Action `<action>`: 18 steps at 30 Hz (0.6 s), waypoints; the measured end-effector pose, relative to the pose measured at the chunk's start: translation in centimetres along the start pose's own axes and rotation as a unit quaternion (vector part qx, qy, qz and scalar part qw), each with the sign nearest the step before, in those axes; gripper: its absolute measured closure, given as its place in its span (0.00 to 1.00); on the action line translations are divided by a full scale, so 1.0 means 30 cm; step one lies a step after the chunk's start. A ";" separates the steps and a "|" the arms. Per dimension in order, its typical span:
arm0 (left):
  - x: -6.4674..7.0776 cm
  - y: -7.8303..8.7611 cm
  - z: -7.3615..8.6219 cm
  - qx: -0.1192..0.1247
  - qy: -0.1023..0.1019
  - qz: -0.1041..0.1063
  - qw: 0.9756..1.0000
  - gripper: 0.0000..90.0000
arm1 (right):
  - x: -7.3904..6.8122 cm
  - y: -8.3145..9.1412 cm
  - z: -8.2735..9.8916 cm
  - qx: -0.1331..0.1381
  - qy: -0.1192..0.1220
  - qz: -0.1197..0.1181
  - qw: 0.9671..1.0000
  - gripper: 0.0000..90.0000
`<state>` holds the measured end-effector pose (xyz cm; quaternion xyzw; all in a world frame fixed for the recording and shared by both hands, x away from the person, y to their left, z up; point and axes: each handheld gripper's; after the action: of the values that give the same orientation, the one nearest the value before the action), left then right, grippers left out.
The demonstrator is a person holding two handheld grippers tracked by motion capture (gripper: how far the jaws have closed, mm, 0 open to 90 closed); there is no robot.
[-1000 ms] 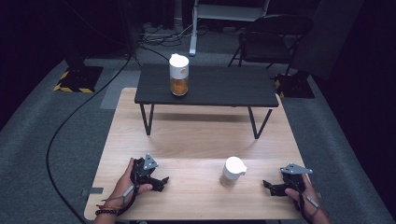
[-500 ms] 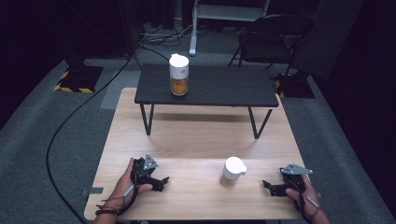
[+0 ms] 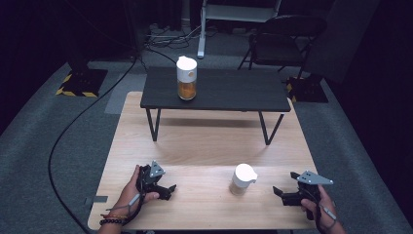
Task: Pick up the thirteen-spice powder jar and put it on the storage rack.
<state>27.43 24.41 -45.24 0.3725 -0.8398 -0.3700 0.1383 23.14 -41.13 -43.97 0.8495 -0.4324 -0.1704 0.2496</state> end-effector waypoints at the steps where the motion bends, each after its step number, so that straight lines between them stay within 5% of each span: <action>1: 0.000 0.000 0.000 0.000 0.000 0.000 1.000 0.00 | -0.002 0.001 0.000 0.004 0.002 -0.004 1.000 0.02; 18: 0.001 0.000 0.000 0.000 0.001 -0.001 1.000 0.00 | -0.081 -0.023 -0.003 0.043 -0.005 -0.046 0.998 0.02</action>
<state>27.42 24.39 -45.24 0.3732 -0.8396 -0.3696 0.1386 22.26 -38.77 -44.12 0.8777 -0.4007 -0.1677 0.2025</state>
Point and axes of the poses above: each handheld gripper's, and its own axes: y roughly backward along the jaws, z roughly out of its underside, x roughly to its right, and after that the axes turned 4 degrees about -y, right-handed
